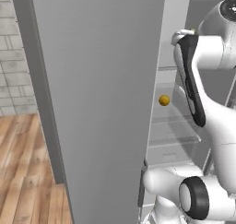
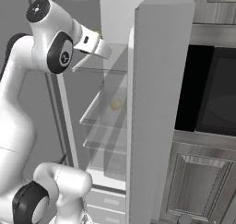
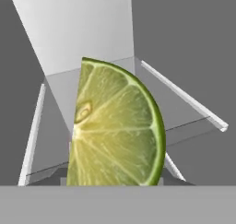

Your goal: Take the lemon wedge from the fridge and place it on the plate with fish on the dining counter.

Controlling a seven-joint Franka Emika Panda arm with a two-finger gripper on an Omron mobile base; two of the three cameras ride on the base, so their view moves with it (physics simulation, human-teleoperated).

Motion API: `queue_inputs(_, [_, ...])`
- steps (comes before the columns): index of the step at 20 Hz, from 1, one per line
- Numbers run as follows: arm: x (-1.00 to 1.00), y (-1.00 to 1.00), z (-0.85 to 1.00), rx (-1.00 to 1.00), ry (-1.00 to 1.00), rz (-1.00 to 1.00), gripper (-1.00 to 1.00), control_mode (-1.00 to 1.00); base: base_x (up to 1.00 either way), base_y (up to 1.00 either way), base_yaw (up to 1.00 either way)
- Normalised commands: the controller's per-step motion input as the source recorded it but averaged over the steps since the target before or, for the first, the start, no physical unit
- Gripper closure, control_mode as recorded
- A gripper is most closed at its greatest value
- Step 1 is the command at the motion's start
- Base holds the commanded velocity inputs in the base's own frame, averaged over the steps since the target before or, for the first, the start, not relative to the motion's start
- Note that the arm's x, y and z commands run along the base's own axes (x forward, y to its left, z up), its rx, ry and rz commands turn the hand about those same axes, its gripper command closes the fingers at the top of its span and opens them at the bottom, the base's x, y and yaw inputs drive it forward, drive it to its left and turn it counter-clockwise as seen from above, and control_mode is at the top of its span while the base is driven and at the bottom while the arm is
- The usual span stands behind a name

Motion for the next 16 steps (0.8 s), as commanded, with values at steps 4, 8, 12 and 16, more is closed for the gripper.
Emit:
queue_inputs(4, [-1.0,0.62,-0.64,0.0,0.0,0.0,1.0,-1.0,0.0,0.0,0.0])
queue_inputs(8, [-1.0,0.65,-0.79,0.0,0.0,0.0,1.0,-1.0,0.0,0.0,0.0])
queue_inputs(12, [-0.5,0.34,-0.41,0.0,0.03,0.03,1.0,1.0,-0.5,0.33,0.12])
queue_inputs(16, [0.0,0.0,0.0,0.0,0.0,0.0,1.0,1.0,-0.53,0.26,0.67])
